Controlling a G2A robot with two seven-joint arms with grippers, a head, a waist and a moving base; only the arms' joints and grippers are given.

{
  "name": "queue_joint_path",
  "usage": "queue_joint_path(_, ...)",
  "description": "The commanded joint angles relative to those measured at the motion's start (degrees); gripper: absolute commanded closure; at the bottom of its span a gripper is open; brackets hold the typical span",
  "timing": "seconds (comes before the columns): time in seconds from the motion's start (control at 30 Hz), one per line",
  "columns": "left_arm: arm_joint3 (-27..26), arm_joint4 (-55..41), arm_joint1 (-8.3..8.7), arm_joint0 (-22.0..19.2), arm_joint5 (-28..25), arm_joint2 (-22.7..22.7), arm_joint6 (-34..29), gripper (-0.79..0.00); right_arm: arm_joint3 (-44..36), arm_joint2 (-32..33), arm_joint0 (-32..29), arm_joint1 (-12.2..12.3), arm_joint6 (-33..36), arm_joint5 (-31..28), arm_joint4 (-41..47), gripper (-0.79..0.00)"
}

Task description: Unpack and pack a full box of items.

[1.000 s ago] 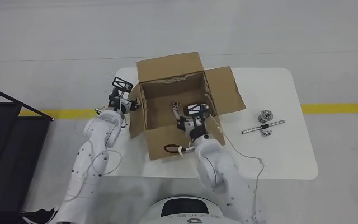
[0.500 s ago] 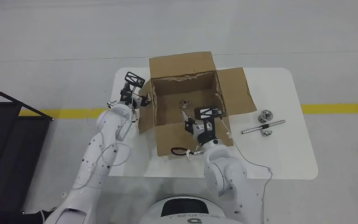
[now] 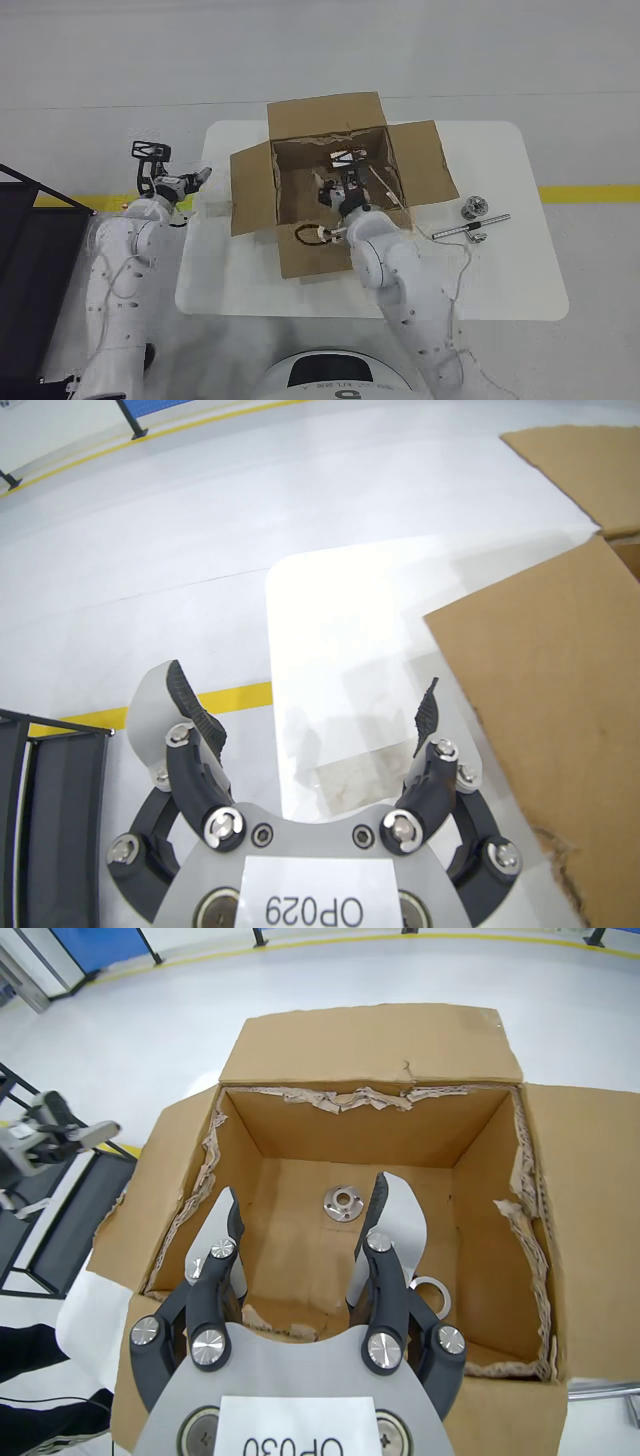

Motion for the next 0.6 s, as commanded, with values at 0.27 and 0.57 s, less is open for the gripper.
queue_joint_path(0.27, -7.57, -5.27, 0.63, 9.01, -1.79, -5.8, 1.72, -0.785, 33.83, -8.19, 24.44, -4.69, 11.31, 7.84, 2.17, -0.456)
queue_joint_path(0.57, -7.57, -5.27, 0.63, 9.01, -1.79, -5.8, 1.72, -0.785, 52.92, -10.92, 33.92, -8.37, 11.94, 8.1, 9.91, -0.456)
